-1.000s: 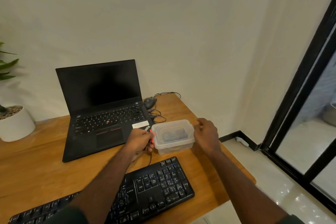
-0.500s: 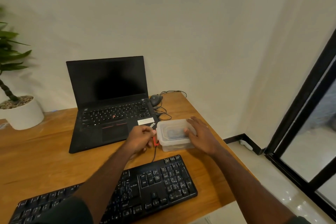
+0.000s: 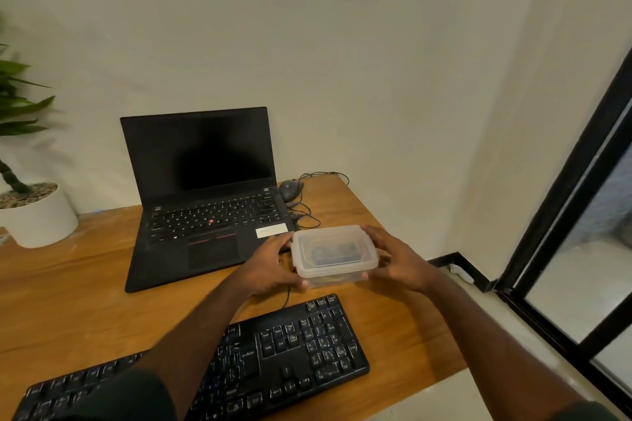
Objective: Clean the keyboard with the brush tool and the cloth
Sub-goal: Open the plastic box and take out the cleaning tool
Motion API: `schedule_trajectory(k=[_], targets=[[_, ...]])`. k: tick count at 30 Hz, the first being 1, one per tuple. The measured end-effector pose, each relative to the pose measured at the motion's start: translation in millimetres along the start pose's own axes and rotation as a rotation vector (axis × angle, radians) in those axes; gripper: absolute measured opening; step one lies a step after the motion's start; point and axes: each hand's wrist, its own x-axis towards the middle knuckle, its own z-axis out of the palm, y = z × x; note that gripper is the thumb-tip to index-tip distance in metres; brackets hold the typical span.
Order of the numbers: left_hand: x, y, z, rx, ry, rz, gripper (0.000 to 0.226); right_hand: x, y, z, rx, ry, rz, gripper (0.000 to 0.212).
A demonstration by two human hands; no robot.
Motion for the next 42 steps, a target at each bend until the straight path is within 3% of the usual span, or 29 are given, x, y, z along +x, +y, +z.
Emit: schedule_trajectory(k=[3, 10, 14, 19, 22, 27, 29, 34, 42], targets=[[1, 5, 0, 0.050, 0.020, 0.023, 0.108, 2, 2, -1, -0.007, 0.034, 0.006, 0.089], [1, 13, -10, 0.040, -0.013, 0.077, 0.109, 6, -4, -9, 0.039, 0.051, 0.006, 0.093], [3, 18, -13, 0.065, 0.051, 0.119, 0.069, 13, -6, -5, 0.058, 0.193, -0.006, 0.105], [9, 37, -9, 0.038, 0.108, 0.085, 0.022, 28, -23, -1, 0.062, 0.464, -0.072, 0.057], [28, 42, -7, 0.054, 0.181, 0.116, 0.043, 44, -26, 1, 0.034, 0.547, -0.094, 0.039], [62, 42, -11, 0.109, 0.397, 0.039, 0.007, 82, -14, -11, -0.097, 0.538, 0.036, 0.025], [73, 40, -13, 0.111, 0.443, -0.047, 0.009, 95, -10, -19, -0.112, 0.495, 0.106, 0.026], [95, 34, -10, 0.105, 0.382, -0.175, 0.022, 117, 1, -29, -0.055, 0.519, 0.291, 0.006], [108, 28, -7, 0.157, 0.282, -0.220, 0.028, 120, 18, -24, -0.181, 0.448, 0.484, 0.014]])
